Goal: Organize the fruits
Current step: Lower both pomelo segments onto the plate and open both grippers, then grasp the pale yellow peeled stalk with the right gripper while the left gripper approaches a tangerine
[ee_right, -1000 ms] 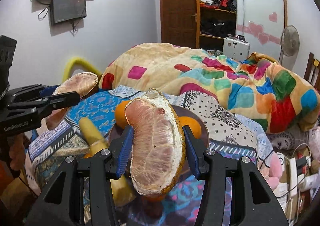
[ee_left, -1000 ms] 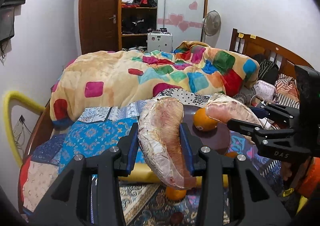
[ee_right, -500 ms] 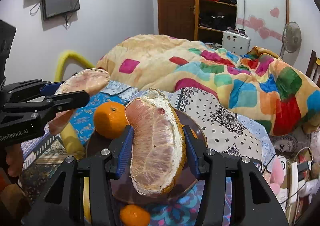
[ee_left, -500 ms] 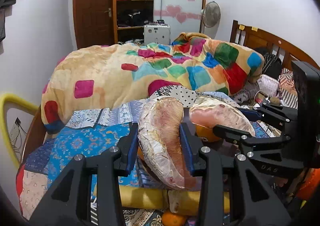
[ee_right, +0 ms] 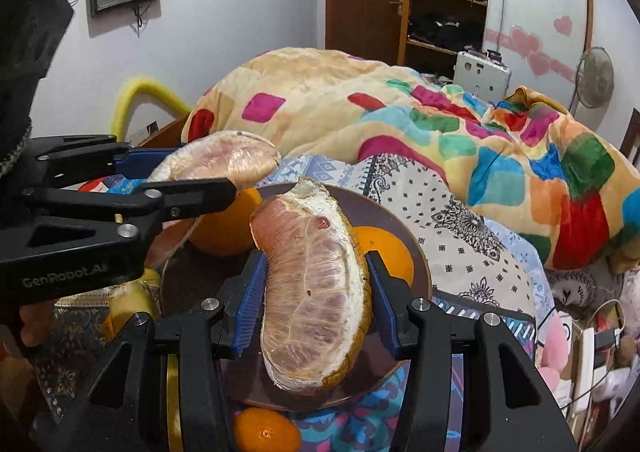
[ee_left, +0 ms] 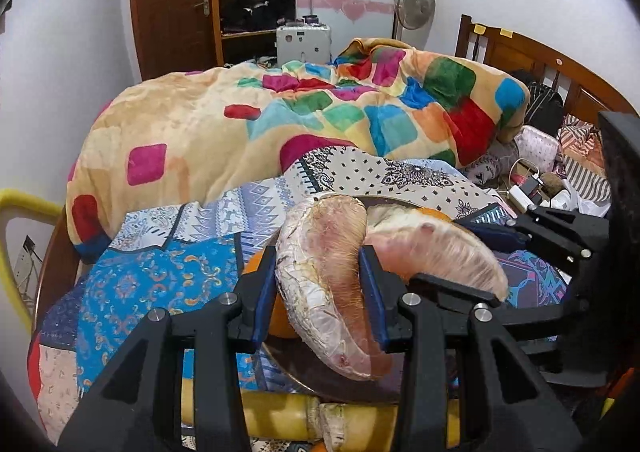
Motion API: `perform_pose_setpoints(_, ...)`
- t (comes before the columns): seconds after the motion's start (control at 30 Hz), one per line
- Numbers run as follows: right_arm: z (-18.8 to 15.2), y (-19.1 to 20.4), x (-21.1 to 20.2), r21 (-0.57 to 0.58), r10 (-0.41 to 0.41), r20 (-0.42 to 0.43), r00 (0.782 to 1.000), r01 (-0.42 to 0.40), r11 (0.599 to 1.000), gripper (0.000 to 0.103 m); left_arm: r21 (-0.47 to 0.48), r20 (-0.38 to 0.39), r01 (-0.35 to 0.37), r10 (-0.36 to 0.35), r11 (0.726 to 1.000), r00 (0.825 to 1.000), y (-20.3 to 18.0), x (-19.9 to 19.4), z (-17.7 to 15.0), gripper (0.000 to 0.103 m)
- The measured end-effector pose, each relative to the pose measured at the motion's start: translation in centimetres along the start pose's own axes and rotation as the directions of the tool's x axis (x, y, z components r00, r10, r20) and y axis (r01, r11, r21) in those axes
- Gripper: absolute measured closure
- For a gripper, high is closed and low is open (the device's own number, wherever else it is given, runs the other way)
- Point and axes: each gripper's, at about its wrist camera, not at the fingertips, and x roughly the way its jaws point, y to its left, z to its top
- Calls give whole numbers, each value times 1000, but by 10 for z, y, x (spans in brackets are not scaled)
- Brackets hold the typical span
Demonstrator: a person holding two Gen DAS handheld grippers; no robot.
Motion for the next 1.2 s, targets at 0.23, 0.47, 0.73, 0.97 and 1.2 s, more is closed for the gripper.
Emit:
perform_pose_setpoints(0.23,-1,-2,-8,-5,-1,10,1000,1,1000,55,7,20,-17,17,1000,1000,-1,-4,1,61)
perform_pose_setpoints(0.47,-5,-3,-24,25,39,11,999,-39,999,55,-3,46,-34,34,999,998,8,-28,-4,61)
perform_pose_setpoints(0.73,-8,10,-51,15,70,41,997,-71,997,55,-10,81,-57,58,998,995,17,-68,-22,52)
perform_pose_setpoints(0.97,-18,32,-63,-18,108,26,994,-107,994,55,4,76,-77,77,997,994,18,-96,-53,45)
perform_pose_setpoints(1.2,-34,53,-53,-53,141,-35,989,-142,988,55,-8,47,-83,83,997,995,24,-104,-78,40)
